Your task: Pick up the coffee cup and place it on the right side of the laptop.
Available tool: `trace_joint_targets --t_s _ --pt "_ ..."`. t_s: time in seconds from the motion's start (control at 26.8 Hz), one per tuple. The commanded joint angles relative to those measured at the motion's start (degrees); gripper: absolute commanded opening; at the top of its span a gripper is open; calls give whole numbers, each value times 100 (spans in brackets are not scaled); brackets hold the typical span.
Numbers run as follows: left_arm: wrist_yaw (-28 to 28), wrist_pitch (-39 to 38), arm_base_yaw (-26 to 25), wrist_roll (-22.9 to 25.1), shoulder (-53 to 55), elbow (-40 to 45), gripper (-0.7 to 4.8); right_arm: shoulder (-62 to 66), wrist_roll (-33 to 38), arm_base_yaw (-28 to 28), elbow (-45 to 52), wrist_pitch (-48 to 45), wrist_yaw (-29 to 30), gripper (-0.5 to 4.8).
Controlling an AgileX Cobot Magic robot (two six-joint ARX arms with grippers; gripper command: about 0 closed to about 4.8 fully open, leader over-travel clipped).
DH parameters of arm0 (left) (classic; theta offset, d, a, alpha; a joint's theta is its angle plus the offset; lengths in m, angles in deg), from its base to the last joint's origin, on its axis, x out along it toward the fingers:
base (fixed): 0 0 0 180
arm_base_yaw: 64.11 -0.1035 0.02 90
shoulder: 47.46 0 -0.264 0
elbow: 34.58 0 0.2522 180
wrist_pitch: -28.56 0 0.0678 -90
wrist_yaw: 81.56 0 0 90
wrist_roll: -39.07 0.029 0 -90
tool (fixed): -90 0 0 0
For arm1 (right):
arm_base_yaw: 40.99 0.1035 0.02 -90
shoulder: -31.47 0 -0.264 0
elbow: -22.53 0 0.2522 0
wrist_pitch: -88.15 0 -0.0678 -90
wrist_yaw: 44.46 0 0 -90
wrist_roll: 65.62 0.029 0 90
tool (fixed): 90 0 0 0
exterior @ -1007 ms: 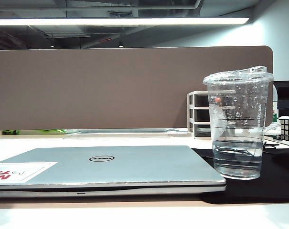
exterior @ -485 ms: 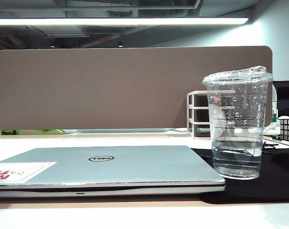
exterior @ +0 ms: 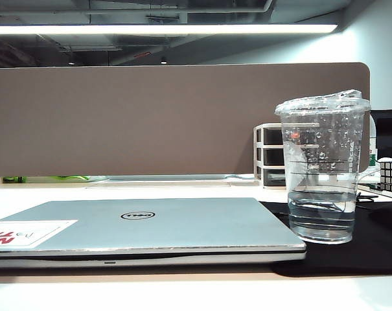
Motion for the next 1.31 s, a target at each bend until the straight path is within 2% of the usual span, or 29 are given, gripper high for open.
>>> trace_joint_targets --t_s 0.04,0.37,0.67,0.97,1.19,1.31 --pt "0 66 2 37 2 -33 -5 -11 -13 -2 28 -55 -9 -1" --pt "0 70 -24 37 2 -33 -5 -11 -13 -4 28 -55 -9 -1" --pt "2 74 -1233 37 2 -33 -5 -11 -13 0 28 -55 -9 -1" --pt "37 81 -1421 7 2 -33 -5 -11 -13 0 28 -55 -9 -1" --pt "-372 293 -1663 -955 2 -35 -5 -11 -13 0 28 -57 -9 -1" --pt "-850 490 -1923 -1333 2 -35 -5 -11 -13 0 28 -55 -9 -1"
